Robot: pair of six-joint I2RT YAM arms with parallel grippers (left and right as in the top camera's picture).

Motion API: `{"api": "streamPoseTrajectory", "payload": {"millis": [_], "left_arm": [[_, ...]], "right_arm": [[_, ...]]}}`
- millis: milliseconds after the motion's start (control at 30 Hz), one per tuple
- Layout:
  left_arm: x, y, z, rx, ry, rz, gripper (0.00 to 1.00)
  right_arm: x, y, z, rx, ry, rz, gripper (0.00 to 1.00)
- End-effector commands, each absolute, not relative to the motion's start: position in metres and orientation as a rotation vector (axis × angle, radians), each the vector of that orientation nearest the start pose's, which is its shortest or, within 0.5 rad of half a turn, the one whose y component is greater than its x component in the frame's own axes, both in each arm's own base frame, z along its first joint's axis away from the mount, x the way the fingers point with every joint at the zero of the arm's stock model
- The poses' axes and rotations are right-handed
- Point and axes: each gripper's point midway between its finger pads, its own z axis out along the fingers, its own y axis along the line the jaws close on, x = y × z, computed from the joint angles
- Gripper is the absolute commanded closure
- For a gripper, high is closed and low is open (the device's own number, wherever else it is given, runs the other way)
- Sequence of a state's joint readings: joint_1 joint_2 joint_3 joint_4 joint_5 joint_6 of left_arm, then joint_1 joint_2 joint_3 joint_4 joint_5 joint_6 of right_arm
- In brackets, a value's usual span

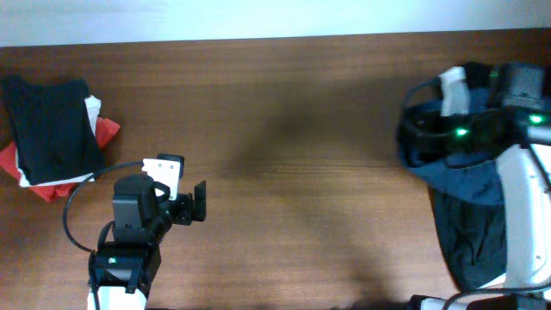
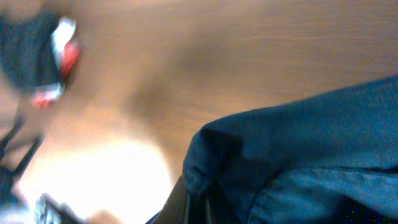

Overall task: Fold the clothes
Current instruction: 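Reach the right gripper into the right pile and grasp the navy shorts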

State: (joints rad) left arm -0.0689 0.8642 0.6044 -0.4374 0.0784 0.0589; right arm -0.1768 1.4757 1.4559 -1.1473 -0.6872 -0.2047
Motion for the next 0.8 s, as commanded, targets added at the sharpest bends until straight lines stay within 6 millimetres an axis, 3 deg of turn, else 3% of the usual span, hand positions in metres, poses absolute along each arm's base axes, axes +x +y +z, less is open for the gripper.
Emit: {"api": "streamPoseTrajectory", "payload": {"millis": [0, 100, 133, 167, 233, 300, 400, 500, 567, 600, 667, 767], "left_arm": [[0.291, -0.034, 0.162, 0.177, 2.235, -0.107, 0.01], [0.291, -0.034, 0.162, 0.177, 2.235, -0.107, 0.01], [0.291, -0.034, 0.162, 0.177, 2.235, -0.107, 0.01], [0.291, -0.034, 0.162, 0.177, 2.235, -0.107, 0.01], [0.291, -0.034, 0.163, 0.177, 2.234, -0.107, 0.01], [0.292, -0.034, 0.163, 0.177, 2.23, -0.107, 0.01], [0.295, -0.037, 0.168, 0.185, 2.208, -0.123, 0.01], [0.298, -0.068, 0.184, 0.27, 2.123, -0.33, 0.01], [0.3, -0.087, 0.186, 0.257, 2.115, -0.5, 0.01], [0.3, -0.091, 0.181, 0.228, 2.139, -0.555, 0.01], [0.295, -0.117, 0.147, 0.182, 2.284, -0.765, 0.01], [0.284, -0.144, 0.108, 0.103, 2.459, -0.933, 0.01]], "right_arm": [[0.312, 0.137, 0.237, -0.756, 2.431, 0.899, 0.96], [0.293, 0.185, 0.2, -1.001, 2.526, 0.851, 0.95], [0.29, 0.192, 0.19, -1.045, 2.552, 0.833, 0.91], [0.289, 0.195, 0.18, -1.069, 2.586, 0.795, 0.77], [0.299, 0.186, 0.165, -0.948, 2.702, 0.673, 0.64], [0.317, 0.163, 0.164, -0.736, 2.772, 0.54, 0.59], [0.337, 0.116, 0.182, -0.443, 2.777, 0.451, 0.58], [0.346, 0.069, 0.204, -0.209, 2.734, 0.419, 0.57], [0.343, 0.039, 0.212, -0.09, 2.72, 0.392, 0.5], [0.341, 0.026, 0.213, -0.039, 2.722, 0.382, 0.47], [0.331, -0.007, 0.209, 0.116, 2.759, 0.367, 0.44], [0.324, -0.029, 0.207, 0.216, 2.769, 0.357, 0.37]]}}
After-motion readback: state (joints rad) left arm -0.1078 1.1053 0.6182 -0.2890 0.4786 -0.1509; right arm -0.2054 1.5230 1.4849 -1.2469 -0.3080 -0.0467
